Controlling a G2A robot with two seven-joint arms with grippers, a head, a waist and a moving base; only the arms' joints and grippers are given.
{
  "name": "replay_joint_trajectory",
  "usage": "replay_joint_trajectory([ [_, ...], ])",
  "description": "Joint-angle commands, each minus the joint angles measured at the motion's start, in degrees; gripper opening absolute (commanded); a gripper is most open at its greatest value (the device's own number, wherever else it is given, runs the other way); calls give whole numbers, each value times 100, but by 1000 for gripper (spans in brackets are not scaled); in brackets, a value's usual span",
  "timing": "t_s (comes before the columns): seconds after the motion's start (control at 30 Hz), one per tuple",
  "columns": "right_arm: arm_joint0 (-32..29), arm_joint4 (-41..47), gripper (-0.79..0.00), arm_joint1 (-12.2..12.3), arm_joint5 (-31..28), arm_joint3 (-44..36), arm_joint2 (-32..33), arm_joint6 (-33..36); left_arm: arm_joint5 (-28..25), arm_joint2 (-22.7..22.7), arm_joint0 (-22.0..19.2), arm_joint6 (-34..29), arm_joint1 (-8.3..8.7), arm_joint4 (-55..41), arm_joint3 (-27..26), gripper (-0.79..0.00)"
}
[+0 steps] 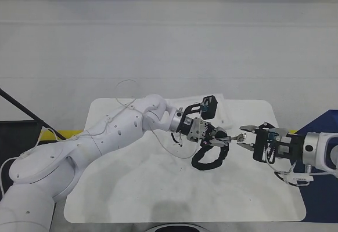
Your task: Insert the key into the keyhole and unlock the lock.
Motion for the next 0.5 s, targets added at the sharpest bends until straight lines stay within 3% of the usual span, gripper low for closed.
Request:
replay_joint_trajectory([
  [0.0,-17,-24,-606,6,-18,-27,14,-14,0,0,-2,-15,-5,-13,4,-785],
  [0.1,-41,-53,-785,15,-39,-49,32,-41,0,0,0,-31,-13,-42,7,-785],
  [0.47,-98,491,-785,55,222,103,-4,82,0,0,-6,9,-53,-14,30,-785],
])
